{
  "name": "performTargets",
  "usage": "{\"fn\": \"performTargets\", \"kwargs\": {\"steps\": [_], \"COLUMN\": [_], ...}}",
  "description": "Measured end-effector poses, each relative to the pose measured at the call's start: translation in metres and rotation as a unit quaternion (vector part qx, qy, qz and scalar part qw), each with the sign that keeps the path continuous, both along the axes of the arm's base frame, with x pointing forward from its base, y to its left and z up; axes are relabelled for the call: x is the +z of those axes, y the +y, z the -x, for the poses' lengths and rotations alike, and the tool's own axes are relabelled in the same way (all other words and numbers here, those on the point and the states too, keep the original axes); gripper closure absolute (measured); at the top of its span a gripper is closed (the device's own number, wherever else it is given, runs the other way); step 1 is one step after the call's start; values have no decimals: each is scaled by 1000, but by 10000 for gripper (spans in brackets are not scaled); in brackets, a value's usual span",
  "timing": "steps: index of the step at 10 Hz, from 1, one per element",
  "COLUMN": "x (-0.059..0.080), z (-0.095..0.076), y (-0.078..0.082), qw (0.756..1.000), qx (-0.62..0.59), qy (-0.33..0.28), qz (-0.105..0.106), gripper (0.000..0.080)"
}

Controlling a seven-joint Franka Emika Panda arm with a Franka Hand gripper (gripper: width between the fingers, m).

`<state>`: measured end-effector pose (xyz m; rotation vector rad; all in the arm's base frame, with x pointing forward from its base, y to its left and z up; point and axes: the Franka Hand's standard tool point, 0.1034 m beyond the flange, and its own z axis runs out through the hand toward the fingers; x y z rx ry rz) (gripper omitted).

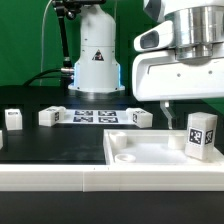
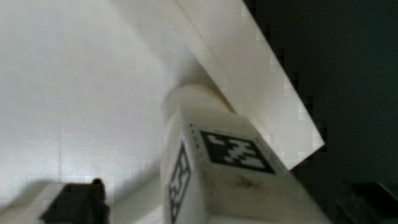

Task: Assemble one leg

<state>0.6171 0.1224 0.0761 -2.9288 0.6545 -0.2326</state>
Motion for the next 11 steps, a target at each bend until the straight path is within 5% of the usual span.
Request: {"fn": "performTargets", "kwargs": {"steps": [5, 10, 11], "x": [4, 4, 4], "z": [-4, -4, -4], "y": [5, 3, 3], "qw": [961, 900, 903], "qx": [268, 426, 420], "qy": [18, 7, 7], "qz": [68, 89, 87], "gripper": [150, 150, 150]}}
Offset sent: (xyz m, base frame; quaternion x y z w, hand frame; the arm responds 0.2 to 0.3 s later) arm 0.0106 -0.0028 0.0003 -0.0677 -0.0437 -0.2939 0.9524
